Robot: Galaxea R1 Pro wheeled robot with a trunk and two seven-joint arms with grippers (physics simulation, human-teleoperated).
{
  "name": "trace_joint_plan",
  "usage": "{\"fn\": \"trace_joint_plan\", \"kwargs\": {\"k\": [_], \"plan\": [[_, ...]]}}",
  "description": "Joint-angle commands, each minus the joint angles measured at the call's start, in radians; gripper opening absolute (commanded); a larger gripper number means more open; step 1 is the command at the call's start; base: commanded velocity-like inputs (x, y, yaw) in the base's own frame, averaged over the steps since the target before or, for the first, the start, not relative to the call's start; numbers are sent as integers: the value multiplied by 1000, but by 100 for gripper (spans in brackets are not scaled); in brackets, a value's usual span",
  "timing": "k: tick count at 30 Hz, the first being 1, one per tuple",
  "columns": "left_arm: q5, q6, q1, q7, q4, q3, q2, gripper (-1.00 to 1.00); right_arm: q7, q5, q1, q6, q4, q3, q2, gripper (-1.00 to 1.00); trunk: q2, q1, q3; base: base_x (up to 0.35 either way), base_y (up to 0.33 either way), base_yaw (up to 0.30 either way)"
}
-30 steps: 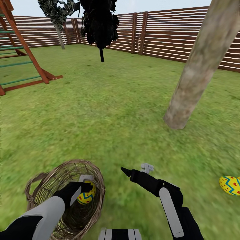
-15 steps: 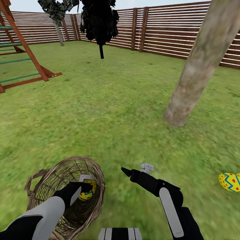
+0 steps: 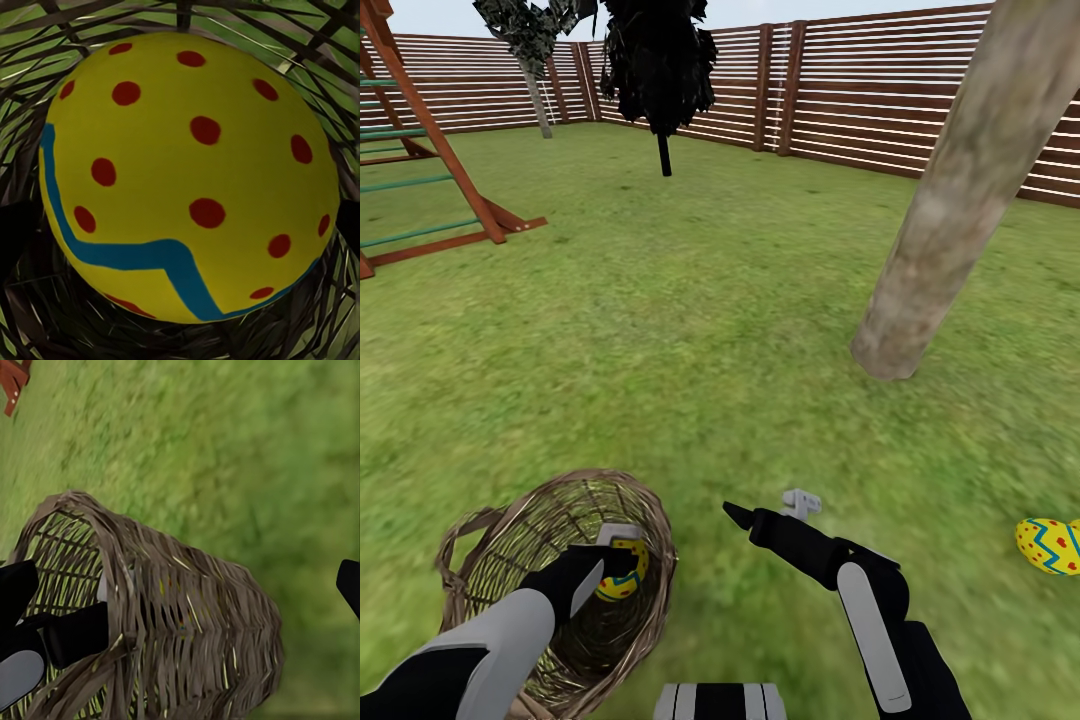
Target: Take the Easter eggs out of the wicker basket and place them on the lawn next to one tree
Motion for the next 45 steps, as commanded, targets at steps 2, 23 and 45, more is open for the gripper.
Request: {"fn": "trace_joint_plan", "kwargs": {"k": [2,23,45], "plan": [[-10,6,0,-2,-2,6,0,100,6,4,0,4,-1,-1,0,100,0,0,-1,0,0,0],[-11,-10,0,-62,-2,6,3,100,7,4,0,4,-1,3,0,100,-1,2,-20,0,0,0],[-11,-16,0,-54,-2,4,1,100,1,4,0,5,-1,6,0,100,-3,4,-39,0,0,0]]}}
